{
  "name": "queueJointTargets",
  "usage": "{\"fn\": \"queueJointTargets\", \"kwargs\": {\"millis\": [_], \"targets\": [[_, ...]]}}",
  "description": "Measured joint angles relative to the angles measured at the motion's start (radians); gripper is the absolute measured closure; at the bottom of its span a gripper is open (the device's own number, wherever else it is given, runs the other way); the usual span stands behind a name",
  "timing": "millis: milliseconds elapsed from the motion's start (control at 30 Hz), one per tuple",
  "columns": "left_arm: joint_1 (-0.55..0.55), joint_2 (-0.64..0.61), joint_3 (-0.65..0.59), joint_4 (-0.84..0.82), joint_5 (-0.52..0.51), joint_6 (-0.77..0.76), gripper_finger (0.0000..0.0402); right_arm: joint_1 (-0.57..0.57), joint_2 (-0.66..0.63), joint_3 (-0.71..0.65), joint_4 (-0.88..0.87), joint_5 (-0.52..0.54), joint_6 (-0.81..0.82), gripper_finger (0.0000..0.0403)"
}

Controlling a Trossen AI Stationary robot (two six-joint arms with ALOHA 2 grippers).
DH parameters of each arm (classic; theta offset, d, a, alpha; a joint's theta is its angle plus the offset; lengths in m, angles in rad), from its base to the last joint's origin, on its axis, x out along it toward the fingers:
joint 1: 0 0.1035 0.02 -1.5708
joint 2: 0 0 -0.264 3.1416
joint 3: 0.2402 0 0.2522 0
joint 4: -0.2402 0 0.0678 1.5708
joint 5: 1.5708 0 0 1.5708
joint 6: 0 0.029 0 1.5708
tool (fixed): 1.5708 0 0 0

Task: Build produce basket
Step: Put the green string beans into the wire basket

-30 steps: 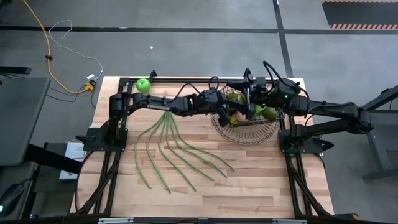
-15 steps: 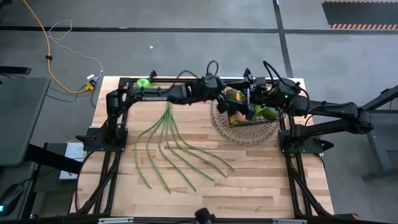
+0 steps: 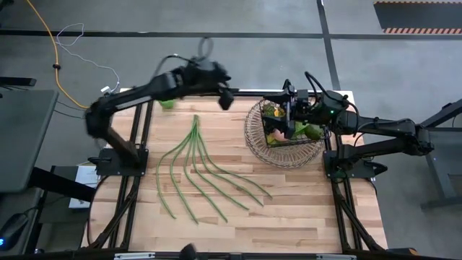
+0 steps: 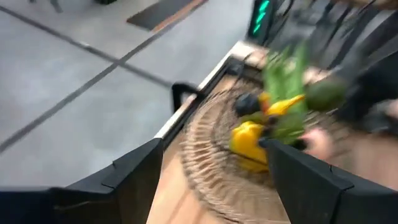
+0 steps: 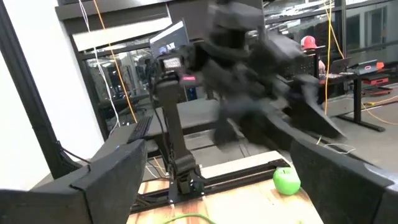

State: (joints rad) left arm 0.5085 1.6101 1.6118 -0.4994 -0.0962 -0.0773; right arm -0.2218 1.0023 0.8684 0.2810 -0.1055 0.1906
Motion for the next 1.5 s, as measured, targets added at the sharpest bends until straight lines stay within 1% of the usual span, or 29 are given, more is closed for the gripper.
{"fn": "queueJointTargets", "kwargs": {"millis": [100,200,267,367,533,667,833,1133,1200,1267,1367,1433,1500], "targets": [[-0.022,-0.152,-0.120,0.089,0.034,-0.038,0.0126,0.000,0.000,0.000,0.000,0.000,-0.013,0.0018],[-0.065,-0.311,-0.276,0.217,0.055,-0.073,0.0126,0.000,0.000,0.000,-0.002,0.000,-0.012,0.0018],[-0.103,-0.413,-0.383,0.307,0.048,-0.110,0.0126,0.000,0.000,0.000,-0.006,0.000,0.010,0.0018],[-0.165,-0.551,-0.537,0.400,0.007,-0.168,0.0126,0.000,0.000,0.000,-0.008,0.000,0.041,0.0018],[-0.264,-0.716,-0.740,0.491,-0.057,-0.234,0.0126,0.000,0.000,0.000,-0.012,-0.001,0.011,0.0018],[-0.313,-0.797,-0.826,0.520,-0.061,-0.244,0.0126,0.000,0.000,0.000,-0.015,-0.001,0.011,0.0018],[-0.335,-0.837,-0.843,0.522,-0.066,-0.229,0.0126,0.000,0.000,0.000,-0.016,-0.001,0.011,0.0018],[-0.334,-0.834,-0.843,0.521,-0.097,-0.240,0.0126,0.000,0.000,0.000,-0.018,-0.001,0.011,0.0018],[-0.335,-0.834,-0.843,0.518,-0.145,-0.258,0.0126,0.000,0.000,0.000,-0.019,-0.001,0.010,0.0018],[-0.334,-0.826,-0.843,0.502,-0.234,-0.282,0.0126,0.000,0.000,0.000,-0.026,-0.001,0.010,0.0018],[-0.312,-0.787,-0.836,0.394,-0.406,-0.399,0.0126,0.000,0.000,0.000,-0.041,-0.001,0.010,0.0018],[-0.269,-0.747,-0.813,0.250,-0.431,-0.495,0.0126,0.000,0.000,0.000,-0.053,-0.001,0.010,0.0018],[-0.216,-0.696,-0.785,0.115,-0.403,-0.596,0.0126,0.000,0.000,0.000,-0.066,0.006,0.011,0.0018]]}}
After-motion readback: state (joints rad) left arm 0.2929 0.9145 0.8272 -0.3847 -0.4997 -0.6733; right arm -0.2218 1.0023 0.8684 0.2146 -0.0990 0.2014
